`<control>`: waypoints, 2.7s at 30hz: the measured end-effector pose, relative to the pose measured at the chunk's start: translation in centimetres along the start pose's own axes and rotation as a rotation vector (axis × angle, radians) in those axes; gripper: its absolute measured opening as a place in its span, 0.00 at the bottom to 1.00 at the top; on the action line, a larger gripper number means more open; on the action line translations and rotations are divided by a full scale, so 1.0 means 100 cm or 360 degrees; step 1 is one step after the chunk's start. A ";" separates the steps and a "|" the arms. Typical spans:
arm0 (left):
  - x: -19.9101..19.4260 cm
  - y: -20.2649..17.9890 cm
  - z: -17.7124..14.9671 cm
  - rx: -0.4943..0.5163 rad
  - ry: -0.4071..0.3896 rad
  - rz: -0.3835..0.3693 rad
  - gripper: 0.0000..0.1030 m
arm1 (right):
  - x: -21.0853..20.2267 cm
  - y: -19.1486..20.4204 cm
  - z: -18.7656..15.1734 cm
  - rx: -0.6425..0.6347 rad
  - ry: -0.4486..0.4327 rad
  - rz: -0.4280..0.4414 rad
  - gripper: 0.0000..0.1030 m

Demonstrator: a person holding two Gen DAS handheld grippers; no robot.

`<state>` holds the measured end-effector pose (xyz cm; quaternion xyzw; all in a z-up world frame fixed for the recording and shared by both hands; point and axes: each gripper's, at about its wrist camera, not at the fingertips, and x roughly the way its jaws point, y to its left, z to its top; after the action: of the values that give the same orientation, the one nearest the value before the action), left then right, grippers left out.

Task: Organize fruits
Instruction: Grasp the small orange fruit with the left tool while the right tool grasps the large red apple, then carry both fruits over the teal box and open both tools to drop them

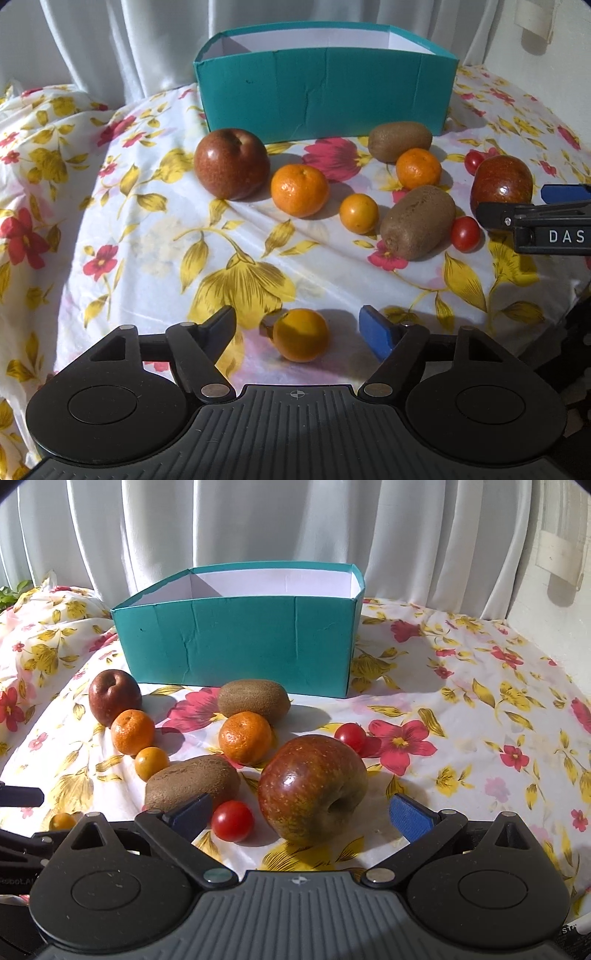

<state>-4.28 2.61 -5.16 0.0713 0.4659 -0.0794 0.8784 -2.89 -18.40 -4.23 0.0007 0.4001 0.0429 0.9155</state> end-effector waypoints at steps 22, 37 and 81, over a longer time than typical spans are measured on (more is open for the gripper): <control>0.008 0.003 -0.001 0.0022 0.0062 -0.0096 0.42 | 0.032 -0.006 0.009 0.0020 0.0053 -0.0047 0.73; 0.002 0.002 0.014 0.0028 0.0037 -0.0081 0.36 | 0.037 -0.015 0.006 0.0096 0.0070 0.0010 0.68; 0.057 0.036 0.216 -0.0124 -0.0266 0.0104 0.36 | 0.069 0.013 0.147 -0.0018 -0.0424 -0.0149 0.68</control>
<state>17.09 1.39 2.27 0.0453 0.3911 -0.0383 0.9184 12.50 -16.11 0.74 -0.0175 0.2744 0.0020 0.9615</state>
